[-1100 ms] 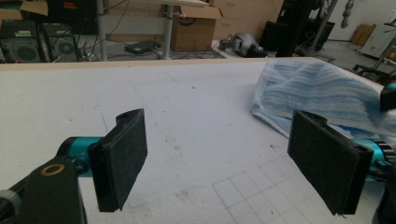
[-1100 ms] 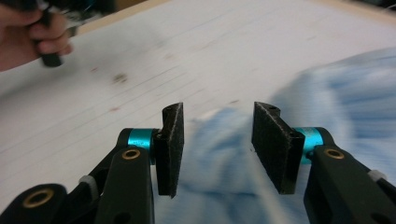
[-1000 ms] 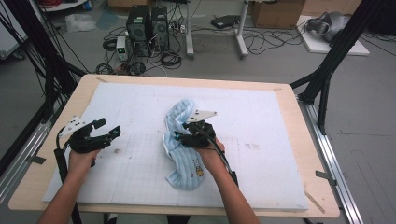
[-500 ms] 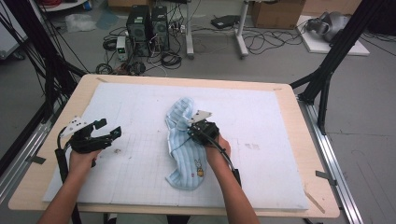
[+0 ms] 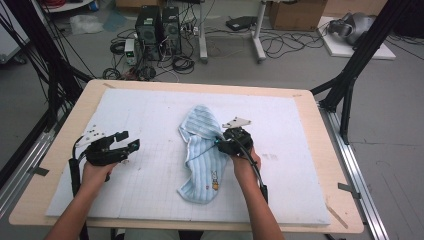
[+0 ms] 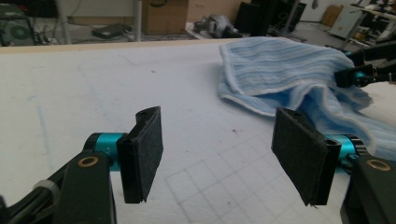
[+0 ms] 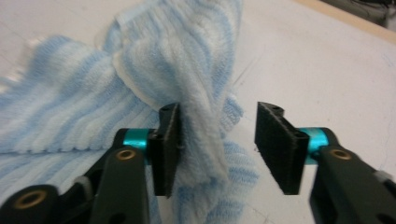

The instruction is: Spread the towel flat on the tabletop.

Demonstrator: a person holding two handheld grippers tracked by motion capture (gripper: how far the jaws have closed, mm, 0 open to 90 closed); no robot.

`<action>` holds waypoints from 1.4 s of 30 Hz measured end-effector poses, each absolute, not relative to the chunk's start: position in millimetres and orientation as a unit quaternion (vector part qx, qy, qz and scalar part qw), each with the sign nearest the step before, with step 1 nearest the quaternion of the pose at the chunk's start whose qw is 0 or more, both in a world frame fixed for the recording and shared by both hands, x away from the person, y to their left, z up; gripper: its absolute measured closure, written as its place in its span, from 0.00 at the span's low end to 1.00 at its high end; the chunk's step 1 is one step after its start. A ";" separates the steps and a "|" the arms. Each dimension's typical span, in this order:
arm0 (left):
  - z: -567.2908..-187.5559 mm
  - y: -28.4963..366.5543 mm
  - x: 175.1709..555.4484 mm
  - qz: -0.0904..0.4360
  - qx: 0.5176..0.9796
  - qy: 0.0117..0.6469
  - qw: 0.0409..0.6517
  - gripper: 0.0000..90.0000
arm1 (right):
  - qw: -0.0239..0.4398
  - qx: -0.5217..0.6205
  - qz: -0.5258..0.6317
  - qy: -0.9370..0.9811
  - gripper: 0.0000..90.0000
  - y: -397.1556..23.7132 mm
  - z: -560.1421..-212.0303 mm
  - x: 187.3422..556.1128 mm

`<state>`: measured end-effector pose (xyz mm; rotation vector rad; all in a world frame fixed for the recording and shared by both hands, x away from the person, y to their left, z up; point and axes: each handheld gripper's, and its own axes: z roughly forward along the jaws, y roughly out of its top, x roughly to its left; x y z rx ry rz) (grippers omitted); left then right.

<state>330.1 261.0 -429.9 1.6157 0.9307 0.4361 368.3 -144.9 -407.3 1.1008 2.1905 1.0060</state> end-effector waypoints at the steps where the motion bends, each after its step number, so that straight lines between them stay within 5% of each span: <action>1: -429.9 257.7 330.0 0.182 0.694 0.394 0.574 0.37 | 0.253 0.394 0.379 0.798 0.49 -146.4 -405.6 364.9; 10: -431.9 211.7 331.9 0.148 0.727 0.359 0.567 0.32 | 0.252 0.363 0.417 0.794 0.35 -174.5 -413.4 341.0; 23: -442.5 123.4 344.3 0.097 0.795 0.315 0.509 0.32 | 0.254 0.389 0.425 0.777 0.33 -196.7 -413.9 339.1; 25: -444.6 112.6 346.0 0.106 0.810 0.309 0.488 0.42 | 0.253 0.394 0.425 0.775 0.33 -198.8 -415.5 340.2; 30: -443.2 110.4 348.4 0.127 0.822 0.281 0.479 0.95 | 0.249 0.399 0.431 0.770 0.33 -203.5 -415.6 339.9; 42: -424.1 204.2 352.3 0.173 0.755 0.376 0.509 0.95 | 0.243 0.402 0.428 0.772 0.33 -203.1 -418.8 340.7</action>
